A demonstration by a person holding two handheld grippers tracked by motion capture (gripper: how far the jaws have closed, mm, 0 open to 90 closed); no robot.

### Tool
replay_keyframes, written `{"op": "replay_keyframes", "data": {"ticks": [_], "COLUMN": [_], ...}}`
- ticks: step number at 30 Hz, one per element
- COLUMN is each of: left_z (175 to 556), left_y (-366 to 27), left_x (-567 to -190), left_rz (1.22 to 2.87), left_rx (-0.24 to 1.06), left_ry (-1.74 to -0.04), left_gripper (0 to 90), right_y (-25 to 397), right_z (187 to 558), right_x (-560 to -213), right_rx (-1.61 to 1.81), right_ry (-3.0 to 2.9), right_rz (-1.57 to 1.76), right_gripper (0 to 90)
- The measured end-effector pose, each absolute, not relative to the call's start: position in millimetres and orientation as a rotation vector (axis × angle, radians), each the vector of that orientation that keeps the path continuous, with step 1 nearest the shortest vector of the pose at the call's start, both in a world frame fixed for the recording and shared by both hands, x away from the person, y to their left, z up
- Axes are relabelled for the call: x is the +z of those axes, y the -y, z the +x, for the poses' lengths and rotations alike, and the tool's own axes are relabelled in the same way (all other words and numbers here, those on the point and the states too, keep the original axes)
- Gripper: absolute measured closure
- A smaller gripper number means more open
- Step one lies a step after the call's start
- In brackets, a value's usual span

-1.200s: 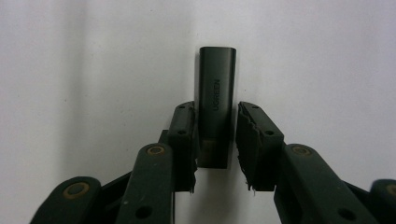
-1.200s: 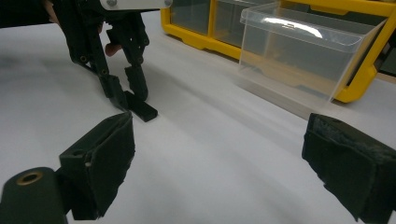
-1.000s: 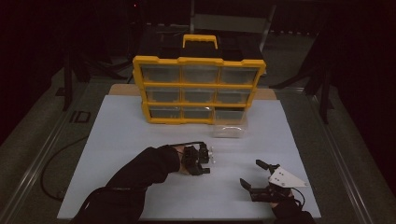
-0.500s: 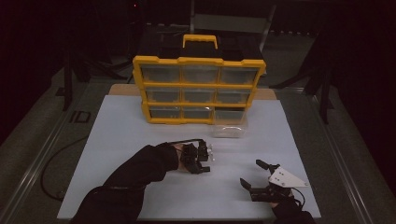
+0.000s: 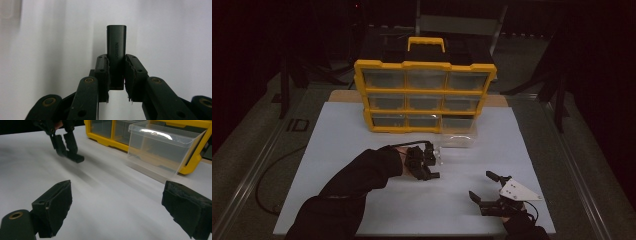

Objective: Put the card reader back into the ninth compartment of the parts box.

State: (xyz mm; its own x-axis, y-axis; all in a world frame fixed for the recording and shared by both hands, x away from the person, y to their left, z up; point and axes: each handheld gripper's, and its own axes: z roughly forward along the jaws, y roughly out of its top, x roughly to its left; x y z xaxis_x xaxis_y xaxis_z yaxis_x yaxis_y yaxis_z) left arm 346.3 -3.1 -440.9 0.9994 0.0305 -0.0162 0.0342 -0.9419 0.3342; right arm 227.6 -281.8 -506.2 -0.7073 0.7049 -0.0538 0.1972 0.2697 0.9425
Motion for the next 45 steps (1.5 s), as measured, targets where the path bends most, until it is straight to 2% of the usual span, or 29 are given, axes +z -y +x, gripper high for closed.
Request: {"op": "replay_keyframes", "data": {"ticks": [32, 45], "left_z": [367, 386], "left_y": [13, 24], "left_x": [-396, -377], "left_rz": [2.671, 2.598], "left_rx": [0.059, 0.103], "left_ry": [-0.092, -0.146], "left_gripper": [74.6, 74.6], "right_y": [282, 282], "right_z": [227, 227], "right_x": [-506, -506], "right_rx": [1.440, 1.440], "right_ry": [-2.079, -2.077], "right_rz": [0.819, 0.817], "right_gripper": [9.5, 9.5]}}
